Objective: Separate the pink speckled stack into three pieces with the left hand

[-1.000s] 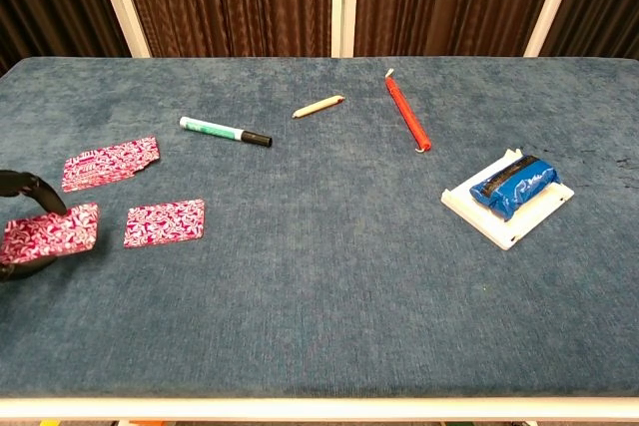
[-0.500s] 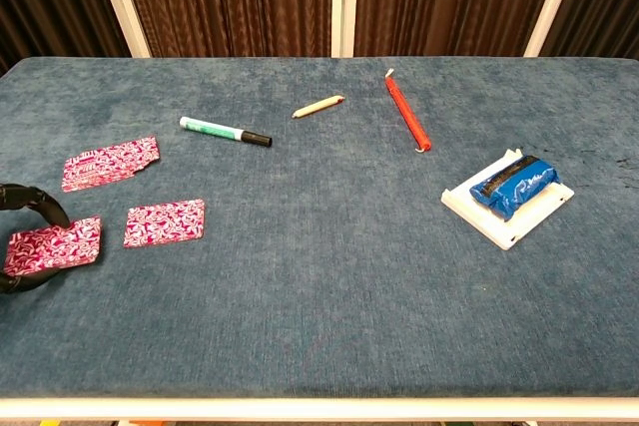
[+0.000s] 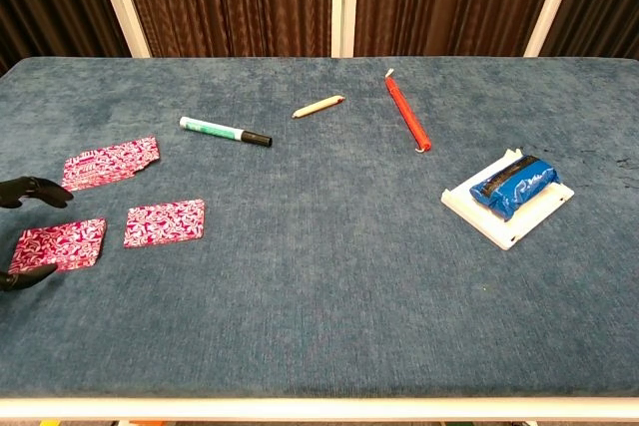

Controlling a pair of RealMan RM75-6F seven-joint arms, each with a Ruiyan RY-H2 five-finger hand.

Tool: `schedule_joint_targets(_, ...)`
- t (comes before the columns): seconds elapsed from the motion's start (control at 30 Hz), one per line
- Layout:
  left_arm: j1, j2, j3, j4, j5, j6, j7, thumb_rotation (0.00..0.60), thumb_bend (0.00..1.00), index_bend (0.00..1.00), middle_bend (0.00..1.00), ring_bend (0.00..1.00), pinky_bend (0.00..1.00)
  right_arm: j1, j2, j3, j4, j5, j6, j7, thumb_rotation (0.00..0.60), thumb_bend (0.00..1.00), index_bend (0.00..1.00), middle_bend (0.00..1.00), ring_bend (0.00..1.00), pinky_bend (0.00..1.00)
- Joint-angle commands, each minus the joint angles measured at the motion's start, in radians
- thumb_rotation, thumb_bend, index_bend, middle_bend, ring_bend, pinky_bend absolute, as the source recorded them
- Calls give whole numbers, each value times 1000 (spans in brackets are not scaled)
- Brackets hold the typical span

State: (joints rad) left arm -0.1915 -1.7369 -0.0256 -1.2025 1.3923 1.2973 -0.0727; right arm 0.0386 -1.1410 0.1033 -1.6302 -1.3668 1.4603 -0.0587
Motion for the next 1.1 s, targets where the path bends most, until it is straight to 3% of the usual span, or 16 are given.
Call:
schedule_joint_targets(0.03, 0, 5, -5, -8, 3, 5, -1, 600, 242, 227, 215, 109, 154, 0, 2, 1, -1, 0, 1, 0, 600, 101, 0, 0, 0, 0)
schedule_joint_targets(0.17, -6, 21, -42, -31, -6, 26, -6, 600, 236, 227, 215, 105, 149, -4, 8, 2, -6, -2, 10, 2, 600, 101, 0, 0, 0, 0)
schedule_joint_targets(0.37, -20, 87, -158, -75, -59, 69, -33, 600, 235, 227, 223, 104, 145, -12, 19, -1, -13, -15, 23, 19, 600, 101, 0, 0, 0, 0)
schedule_joint_targets(0.53, -15, 161, -200, -110, -67, 104, -47, 600, 242, 228, 224, 103, 147, -14, 11, -2, 9, -20, 27, 43, 600, 101, 0, 0, 0, 0)
schedule_joint_targets(0.7, 6, 199, -165, -67, -13, 162, -4, 600, 261, 228, 224, 101, 147, -18, -6, -14, 35, -53, 38, 76, 600, 108, 0, 0, 0, 0)
schedule_joint_targets(0.87, 59, 203, -84, -1, 47, 239, 128, 600, 261, 221, 217, 65, 113, -26, -29, -28, 46, -84, 60, 67, 600, 106, 0, 0, 0, 0)
schedule_joint_targets(1.1, 112, 306, -36, -104, 48, 242, 130, 600, 245, 191, 201, 48, 85, -27, -45, -47, 54, -114, 62, 54, 600, 106, 0, 0, 0, 0)
